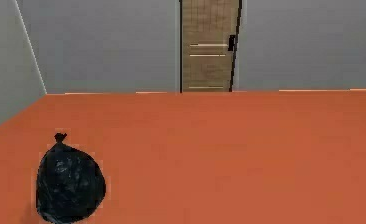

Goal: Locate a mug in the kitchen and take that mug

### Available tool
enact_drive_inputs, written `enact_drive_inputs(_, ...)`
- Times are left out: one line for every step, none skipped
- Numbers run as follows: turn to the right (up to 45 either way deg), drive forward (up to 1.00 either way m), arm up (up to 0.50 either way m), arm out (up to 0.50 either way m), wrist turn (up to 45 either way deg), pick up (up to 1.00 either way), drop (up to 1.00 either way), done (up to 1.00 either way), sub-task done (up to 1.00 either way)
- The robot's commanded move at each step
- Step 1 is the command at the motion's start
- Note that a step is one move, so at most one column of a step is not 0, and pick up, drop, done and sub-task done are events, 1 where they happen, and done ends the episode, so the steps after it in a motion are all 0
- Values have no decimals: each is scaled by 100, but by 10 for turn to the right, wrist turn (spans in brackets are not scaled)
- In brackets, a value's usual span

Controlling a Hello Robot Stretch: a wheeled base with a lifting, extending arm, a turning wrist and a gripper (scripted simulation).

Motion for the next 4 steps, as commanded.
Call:
enact_drive_inputs(0, 5, 0, 0, 0, 0, 0, 0, 0)
enact_drive_inputs(450, 0, 0, 0, 0, 0, 0, 0, 0)
enact_drive_inputs(60, 0, 0, 0, 0, 0, 0, 0, 0)
enact_drive_inputs(0, 100, 0, 0, 0, 0, 0, 0, 0)
